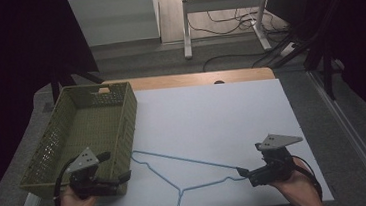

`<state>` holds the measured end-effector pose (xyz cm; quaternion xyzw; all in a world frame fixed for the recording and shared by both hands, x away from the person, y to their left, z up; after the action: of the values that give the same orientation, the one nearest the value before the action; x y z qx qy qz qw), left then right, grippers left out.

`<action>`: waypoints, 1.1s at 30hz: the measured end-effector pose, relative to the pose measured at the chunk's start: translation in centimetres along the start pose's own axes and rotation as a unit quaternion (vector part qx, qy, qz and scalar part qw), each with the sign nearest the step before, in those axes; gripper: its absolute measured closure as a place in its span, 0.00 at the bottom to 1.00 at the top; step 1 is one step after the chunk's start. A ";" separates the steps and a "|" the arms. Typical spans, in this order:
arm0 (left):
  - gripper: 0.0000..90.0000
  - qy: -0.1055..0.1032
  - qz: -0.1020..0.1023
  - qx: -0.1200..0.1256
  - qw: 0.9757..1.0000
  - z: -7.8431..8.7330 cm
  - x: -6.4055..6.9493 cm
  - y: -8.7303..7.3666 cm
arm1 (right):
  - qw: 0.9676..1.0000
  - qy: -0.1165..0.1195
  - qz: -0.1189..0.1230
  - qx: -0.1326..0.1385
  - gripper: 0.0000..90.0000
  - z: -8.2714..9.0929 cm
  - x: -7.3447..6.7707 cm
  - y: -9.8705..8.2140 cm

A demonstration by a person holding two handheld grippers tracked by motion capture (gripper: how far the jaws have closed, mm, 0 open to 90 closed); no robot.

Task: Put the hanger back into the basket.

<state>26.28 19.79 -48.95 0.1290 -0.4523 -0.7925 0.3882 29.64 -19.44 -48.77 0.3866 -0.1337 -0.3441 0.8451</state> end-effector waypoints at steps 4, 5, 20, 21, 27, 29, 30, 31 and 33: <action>0.02 -0.001 -0.008 -0.005 1.000 -0.3 0.4 0.2 | 1.000 0.010 0.008 -0.009 0.00 -0.5 -0.7 0.1; 0.02 -0.005 -0.010 -0.005 1.000 -0.6 0.6 0.3 | 1.000 0.013 0.010 -0.012 0.00 -0.6 -0.8 0.1; 0.03 -0.025 -0.021 -0.002 0.999 -2.2 2.5 1.0 | 0.998 0.034 0.038 -0.042 0.03 -2.6 -3.1 0.6; 0.03 -0.028 -0.023 -0.002 0.999 -2.4 2.6 1.0 | 0.998 0.034 0.043 -0.043 0.04 -2.8 -3.3 0.7; 0.02 -0.039 -0.035 0.002 0.999 -3.6 3.9 1.2 | 0.997 0.039 0.054 -0.043 0.09 -3.4 -4.0 1.1; 0.02 -0.042 -0.040 0.003 0.998 -4.0 4.3 1.3 | 0.997 0.041 0.057 -0.044 0.11 -3.6 -4.3 1.2; 0.02 -0.042 -0.040 0.003 0.998 -4.0 4.3 1.3 | 0.996 0.044 0.059 -0.044 0.12 -3.7 -4.4 1.2; 0.02 -0.046 -0.044 0.004 0.998 -4.4 4.7 1.3 | 0.996 0.045 0.060 -0.045 0.14 -3.9 -4.5 1.2; 0.02 -0.052 -0.045 0.002 0.998 -4.8 5.0 1.3 | 0.996 0.050 0.065 -0.047 0.17 -4.2 -4.8 1.3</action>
<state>26.24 12.75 -49.83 0.1086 -0.4675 -0.8139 0.3273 28.77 -13.20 -50.41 0.3536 -0.1001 -0.2743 0.8886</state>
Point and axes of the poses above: each handheld gripper's, and its own axes: z roughly backward along the jaws, y roughly out of its top, x roughly to its right, the point moved 8 cm from there along -z, roughly forward along the jaws, and after that the axes turned 1 degree about -y, right-handed, at the moved point
